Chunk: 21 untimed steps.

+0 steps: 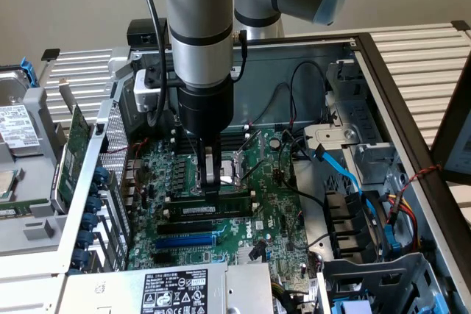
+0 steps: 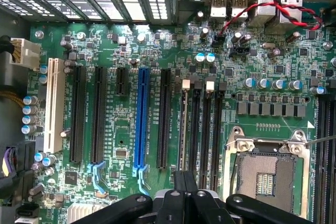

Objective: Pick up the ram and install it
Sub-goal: 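Press down the ram until it locks into place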

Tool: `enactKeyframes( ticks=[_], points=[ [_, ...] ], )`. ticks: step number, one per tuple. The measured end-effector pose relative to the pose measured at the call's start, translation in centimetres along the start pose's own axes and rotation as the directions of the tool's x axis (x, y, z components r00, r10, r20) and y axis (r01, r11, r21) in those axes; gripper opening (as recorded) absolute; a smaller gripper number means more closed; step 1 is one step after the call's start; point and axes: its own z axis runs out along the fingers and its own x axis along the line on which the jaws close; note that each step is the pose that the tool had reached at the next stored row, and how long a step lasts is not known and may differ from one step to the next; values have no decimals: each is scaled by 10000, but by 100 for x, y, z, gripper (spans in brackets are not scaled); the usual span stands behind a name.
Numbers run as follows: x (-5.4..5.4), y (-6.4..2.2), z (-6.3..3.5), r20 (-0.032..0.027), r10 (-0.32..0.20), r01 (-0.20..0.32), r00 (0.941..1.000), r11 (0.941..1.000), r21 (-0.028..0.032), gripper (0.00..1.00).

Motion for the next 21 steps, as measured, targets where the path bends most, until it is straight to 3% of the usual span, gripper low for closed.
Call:
enactKeyframes(
  ticks=[21],
  points=[
    [16,10,14,-5,-1,1,10000,10000,-14,11]
  ],
)
